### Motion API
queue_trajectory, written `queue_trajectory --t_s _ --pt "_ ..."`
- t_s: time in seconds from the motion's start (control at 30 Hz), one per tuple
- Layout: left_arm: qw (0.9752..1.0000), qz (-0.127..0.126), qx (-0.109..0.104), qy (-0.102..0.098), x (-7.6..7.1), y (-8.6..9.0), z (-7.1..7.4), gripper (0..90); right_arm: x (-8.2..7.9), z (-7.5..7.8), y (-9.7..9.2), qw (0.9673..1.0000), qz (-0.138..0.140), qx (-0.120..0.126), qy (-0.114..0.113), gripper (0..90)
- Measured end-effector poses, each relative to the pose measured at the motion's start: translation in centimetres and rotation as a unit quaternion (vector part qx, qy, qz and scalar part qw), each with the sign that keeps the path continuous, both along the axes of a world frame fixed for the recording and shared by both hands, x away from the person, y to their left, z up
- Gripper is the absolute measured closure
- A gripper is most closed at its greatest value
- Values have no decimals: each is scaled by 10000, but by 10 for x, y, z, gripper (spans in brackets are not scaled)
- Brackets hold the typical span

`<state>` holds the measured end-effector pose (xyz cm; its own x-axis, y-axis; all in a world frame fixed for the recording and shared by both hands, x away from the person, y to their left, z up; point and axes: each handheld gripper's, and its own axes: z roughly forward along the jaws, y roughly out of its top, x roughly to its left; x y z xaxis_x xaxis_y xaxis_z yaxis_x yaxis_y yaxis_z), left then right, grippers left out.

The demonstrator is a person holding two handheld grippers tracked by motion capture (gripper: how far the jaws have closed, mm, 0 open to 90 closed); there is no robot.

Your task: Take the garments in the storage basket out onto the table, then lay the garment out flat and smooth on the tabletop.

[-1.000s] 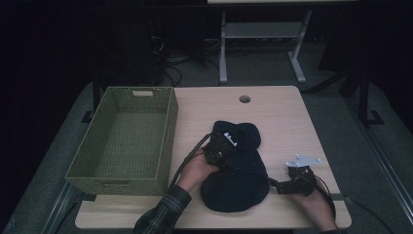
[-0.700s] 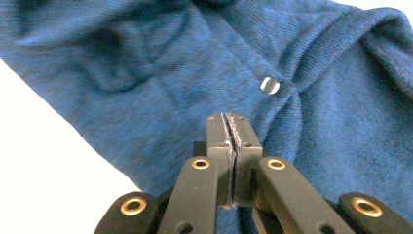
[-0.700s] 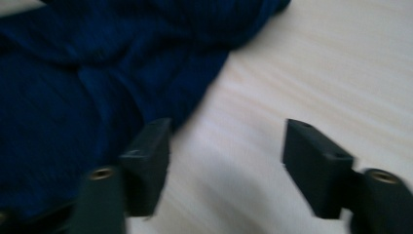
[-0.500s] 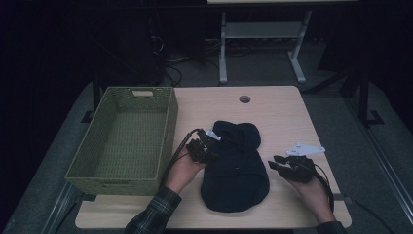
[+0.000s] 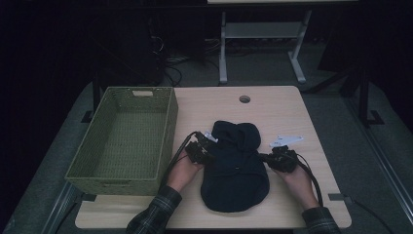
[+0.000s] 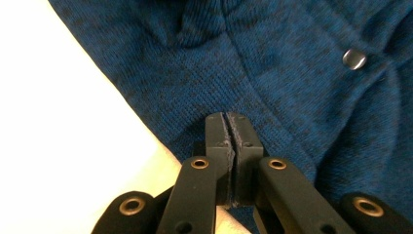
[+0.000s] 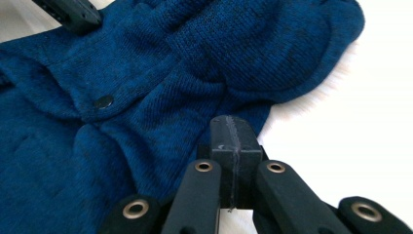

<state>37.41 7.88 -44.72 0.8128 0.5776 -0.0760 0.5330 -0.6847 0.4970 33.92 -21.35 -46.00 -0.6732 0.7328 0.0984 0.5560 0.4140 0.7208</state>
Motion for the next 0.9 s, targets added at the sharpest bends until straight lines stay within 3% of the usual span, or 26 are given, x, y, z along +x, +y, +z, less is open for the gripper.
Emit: queue_trajectory --t_s 0.17,0.4,0.67,0.9 --pt "10000 -31 10 -1 -1 0 -1 891 6 -7 10 9996 99 -230 138 900" --pt "9999 -97 16 21 -6 -1 -1 899 3 -7 8 9992 126 -326 198 900" --pt "9998 -202 19 74 -16 -2 0 900 -12 -6 0 9988 111 -429 214 900" --pt "9995 -313 -26 65 -30 -4 -1 900 -24 -3 -1 9976 66 -666 202 900"
